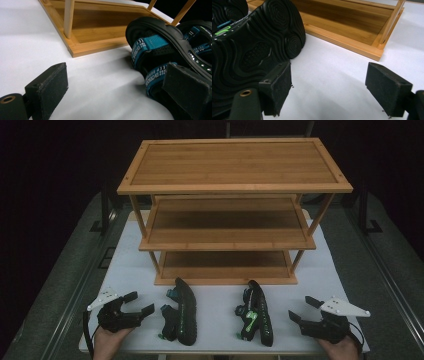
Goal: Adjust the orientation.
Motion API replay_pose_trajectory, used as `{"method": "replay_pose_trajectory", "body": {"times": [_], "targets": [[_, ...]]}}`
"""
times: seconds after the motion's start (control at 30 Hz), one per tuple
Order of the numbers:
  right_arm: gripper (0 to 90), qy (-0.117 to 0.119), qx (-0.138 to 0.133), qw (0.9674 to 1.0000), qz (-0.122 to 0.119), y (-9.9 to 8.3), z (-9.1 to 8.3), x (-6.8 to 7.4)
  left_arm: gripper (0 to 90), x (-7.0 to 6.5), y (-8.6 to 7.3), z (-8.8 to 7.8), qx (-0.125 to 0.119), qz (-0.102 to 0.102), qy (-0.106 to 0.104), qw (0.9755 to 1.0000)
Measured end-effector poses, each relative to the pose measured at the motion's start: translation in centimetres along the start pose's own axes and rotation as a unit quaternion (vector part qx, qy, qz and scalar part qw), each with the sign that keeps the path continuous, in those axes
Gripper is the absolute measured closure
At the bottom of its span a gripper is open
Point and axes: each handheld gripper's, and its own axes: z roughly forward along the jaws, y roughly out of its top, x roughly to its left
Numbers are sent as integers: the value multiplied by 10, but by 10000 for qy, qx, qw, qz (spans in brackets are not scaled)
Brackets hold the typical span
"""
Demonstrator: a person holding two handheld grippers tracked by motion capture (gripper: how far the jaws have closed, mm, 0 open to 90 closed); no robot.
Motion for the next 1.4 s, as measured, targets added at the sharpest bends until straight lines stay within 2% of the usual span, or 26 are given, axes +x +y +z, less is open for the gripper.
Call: {"method": "replay_pose_trajectory", "body": {"times": [0.23, 0.6, 0.73, 0.87, 1.0, 1.13, 1.17, 1.27, 1.33, 1.37, 1.4], "targets": [[206, 1, -30, 10000, -16, 0, -3, -2, 53, 2, -1, 0, 50, -6, 28, 10000], [207, -111, -82, 9999, 38, 1, -7, -3, 53, 0, -1, 0, 71, 67, -76, 9999], [221, -91, -81, 9999, 37, 3, -7, -1, 53, -1, 0, 0, 56, 95, -91, 9999], [229, 35, -105, 9999, 62, 6, -7, 1, 53, 0, 0, 4, 113, 86, -114, 9998], [280, 161, -151, 9998, 12, 10, -8, 7, 53, -2, 0, 7, 134, 115, -142, 9997], [340, 231, -225, 9994, -157, 18, -10, 16, 53, -2, 0, 7, 131, 154, -138, 9997], [402, 263, -309, 9988, -282, 22, -11, 21, 53, -2, 1, 8, 115, 137, -137, 9997], [472, 419, -334, 9977, -405, 30, -9, 32, 53, -2, 1, 9, 119, 127, -134, 9998], [490, 437, -347, 9975, -438, 32, -8, 35, 53, -1, 1, 9, 122, 125, -133, 9998], [541, 523, -374, 9963, -569, 37, -6, 44, 53, -1, 1, 10, 136, 125, -141, 9997], [554, 543, -373, 9959, -623, 38, -6, 46, 53, 0, 1, 10, 134, 118, -144, 9997]]}}
